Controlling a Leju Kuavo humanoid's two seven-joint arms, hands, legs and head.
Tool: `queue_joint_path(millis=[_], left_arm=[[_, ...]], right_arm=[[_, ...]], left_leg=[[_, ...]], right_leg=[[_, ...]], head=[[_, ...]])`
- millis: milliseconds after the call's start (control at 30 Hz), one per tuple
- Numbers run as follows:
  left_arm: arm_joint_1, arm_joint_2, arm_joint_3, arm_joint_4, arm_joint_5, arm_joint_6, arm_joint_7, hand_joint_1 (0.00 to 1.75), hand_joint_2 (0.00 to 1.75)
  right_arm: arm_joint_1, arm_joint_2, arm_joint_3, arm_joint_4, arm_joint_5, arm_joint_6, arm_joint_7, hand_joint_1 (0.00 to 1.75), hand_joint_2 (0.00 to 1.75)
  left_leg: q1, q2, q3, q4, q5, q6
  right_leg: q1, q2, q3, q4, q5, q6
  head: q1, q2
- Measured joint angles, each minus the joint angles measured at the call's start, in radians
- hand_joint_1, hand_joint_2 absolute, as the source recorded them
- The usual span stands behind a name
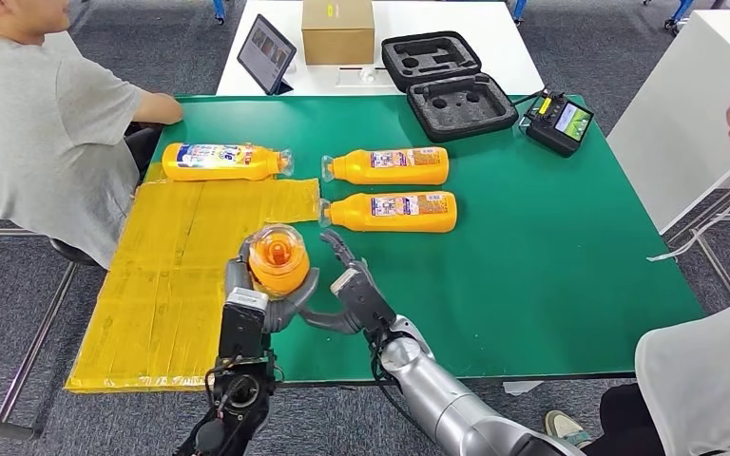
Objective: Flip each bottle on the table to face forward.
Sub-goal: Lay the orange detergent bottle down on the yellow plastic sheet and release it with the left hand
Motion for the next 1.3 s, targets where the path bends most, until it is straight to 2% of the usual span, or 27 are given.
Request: queue_joint_path(millis=[233,367,500,633,700,867,967,1100,1300], left_arm=[[-0.002,0.035,-0.006,0.006,-0.010,0.004,0.000,1.75,1.75],[-0.002,0.047,-0.003,0.008,-0.094,0.007,0.000,1.75,1.75],[0.003,0.068,0.052,0.012,-0.266,0.010,0.000,1.75,1.75],[0.007,0.107,0.128,0.014,-0.368,0.011,0.010,1.75,1.75],[0.007,0.126,0.162,0.024,-0.489,0.012,0.051,1.75,1.75],[0.014,0.162,0.286,0.056,-1.018,0.012,0.236,1.75,1.75],[0.004,0.167,0.350,0.092,-1.246,0.012,0.333,1.75,1.75],[-0.043,0.172,0.367,0.197,-1.305,0.012,0.418,1.75,1.75],[-0.093,0.176,0.367,0.306,-1.297,0.012,0.446,1.75,1.75]], right_arm=[[0.003,-0.005,-0.017,0.000,-0.004,0.001,0.000,0.00,1.75],[0.004,-0.006,-0.021,0.000,-0.004,0.000,0.000,0.00,1.75],[0.025,-0.013,-0.036,-0.013,0.010,-0.011,0.000,0.00,1.75],[0.068,-0.028,-0.045,-0.057,0.024,-0.019,0.000,0.00,1.75],[0.091,-0.033,-0.045,-0.085,0.027,-0.015,0.000,0.00,1.75],[0.157,-0.044,-0.046,-0.159,0.025,0.000,0.000,0.00,1.75],[0.177,-0.047,-0.047,-0.177,0.015,0.004,0.000,0.00,1.75],[0.196,-0.051,-0.052,-0.207,0.006,0.010,0.000,0.00,1.75],[0.218,-0.057,-0.068,-0.243,0.002,0.010,0.000,0.00,1.75]], left_leg=[[0.000,0.000,0.000,0.000,0.000,0.000],[0.000,0.000,0.000,0.000,0.000,0.000],[0.000,0.000,0.000,0.000,0.000,0.000],[0.001,0.000,0.000,0.000,0.000,0.000],[0.001,0.000,0.000,0.000,0.000,0.000],[0.002,0.000,0.000,-0.001,0.000,-0.001],[0.001,0.000,0.000,0.000,0.000,-0.001],[0.001,0.000,-0.001,0.000,0.000,-0.001],[0.001,0.000,-0.001,0.000,0.000,-0.001]], right_leg=[[0.000,0.000,0.000,0.000,0.000,0.000],[0.000,0.000,0.000,0.000,0.000,0.000],[0.000,0.000,0.000,0.000,0.000,0.000],[0.001,0.000,0.000,0.000,0.000,0.000],[0.001,0.000,0.000,0.000,-0.001,-0.001],[0.001,0.001,-0.001,0.000,-0.001,-0.001],[0.001,0.000,-0.001,0.000,-0.001,-0.001],[0.001,0.000,-0.001,0.000,0.000,-0.001],[0.001,0.000,-0.001,0.000,0.000,-0.001]], head=[[0.000,0.000],[0.000,0.000],[0.000,0.000],[0.000,0.000],[0.000,0.000],[0.000,0.000],[0.000,0.000],[0.000,0.000],[0.000,0.000]])
